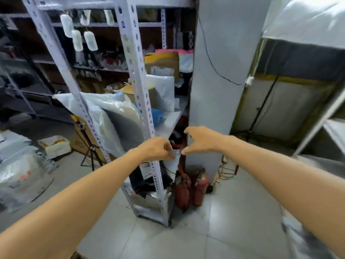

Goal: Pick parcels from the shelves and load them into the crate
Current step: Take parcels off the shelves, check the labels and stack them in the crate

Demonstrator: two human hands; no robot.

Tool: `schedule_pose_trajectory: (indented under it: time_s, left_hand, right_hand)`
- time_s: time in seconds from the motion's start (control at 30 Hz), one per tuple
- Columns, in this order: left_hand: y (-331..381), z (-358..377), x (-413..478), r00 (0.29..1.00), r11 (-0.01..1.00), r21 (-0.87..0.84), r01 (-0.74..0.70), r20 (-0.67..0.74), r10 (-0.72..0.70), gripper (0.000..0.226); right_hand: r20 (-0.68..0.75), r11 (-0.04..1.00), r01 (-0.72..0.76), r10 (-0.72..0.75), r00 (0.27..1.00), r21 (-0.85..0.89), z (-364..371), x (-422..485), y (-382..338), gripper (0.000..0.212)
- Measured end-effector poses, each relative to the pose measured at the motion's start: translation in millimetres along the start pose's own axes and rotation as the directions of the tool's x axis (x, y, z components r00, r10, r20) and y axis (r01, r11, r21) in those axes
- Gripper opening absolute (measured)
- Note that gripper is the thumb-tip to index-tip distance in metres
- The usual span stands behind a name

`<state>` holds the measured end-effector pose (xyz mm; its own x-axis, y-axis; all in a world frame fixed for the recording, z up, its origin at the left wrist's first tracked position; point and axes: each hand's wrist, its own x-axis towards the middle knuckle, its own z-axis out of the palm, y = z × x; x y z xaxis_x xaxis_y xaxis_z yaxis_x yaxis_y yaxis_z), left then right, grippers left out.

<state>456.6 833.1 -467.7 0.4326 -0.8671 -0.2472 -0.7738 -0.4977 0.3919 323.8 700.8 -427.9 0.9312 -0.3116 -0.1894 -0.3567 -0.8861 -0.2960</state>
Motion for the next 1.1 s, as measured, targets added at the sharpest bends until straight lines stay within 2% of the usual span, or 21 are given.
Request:
schedule_pose_trajectory:
  time_s: [0.13, 0.23, 0.37, 0.5, 0.6, 0.77, 0.87, 1.0, 1.1]
  left_hand:
    - [66, 10, 46, 0.988, 0.988, 0.03, -0.151, 0.041, 0.149, 0.037]
    - [116, 25, 80, 0.964, 0.967, 0.055, -0.25, 0.103, 0.244, 0.039]
    - [189, 46, 121, 0.921, 0.924, 0.084, -0.372, 0.16, 0.356, 0.039]
    - [272, 68, 157, 0.861, 0.867, 0.078, -0.492, 0.19, 0.471, 0.036]
    - [333, 81, 180, 0.824, 0.833, 0.064, -0.55, 0.208, 0.528, 0.034]
    - [409, 104, 222, 0.78, 0.793, 0.032, -0.608, 0.206, 0.59, 0.029]
    - [439, 119, 250, 0.753, 0.776, 0.01, -0.631, 0.246, 0.61, 0.028]
    - [473, 130, 301, 0.74, 0.761, 0.041, -0.647, 0.274, 0.614, 0.038]
    - [499, 141, 355, 0.72, 0.745, 0.03, -0.666, 0.287, 0.632, 0.039]
  right_hand:
    - [-0.018, 0.978, -0.21, 0.21, 0.978, 0.001, -5, -40, 64, 0.077]
    - [-0.041, 0.935, -0.355, 0.356, 0.934, 0.012, -4, -74, 112, 0.07]
    - [-0.086, 0.837, -0.546, 0.546, 0.833, 0.029, 0, -119, 170, 0.068]
    - [-0.112, 0.737, -0.673, 0.675, 0.729, 0.062, -5, -175, 229, 0.07]
    - [-0.085, 0.667, -0.74, 0.745, 0.662, 0.088, -20, -214, 269, 0.061]
    - [-0.123, 0.589, -0.791, 0.808, 0.576, 0.166, -40, -245, 334, 0.048]
    - [-0.129, 0.551, -0.808, 0.834, 0.536, 0.21, -38, -244, 367, 0.049]
    - [-0.116, 0.519, -0.819, 0.854, 0.507, 0.247, -38, -222, 416, 0.05]
    - [-0.138, 0.444, -0.835, 0.896, 0.422, 0.326, -39, -198, 461, 0.057]
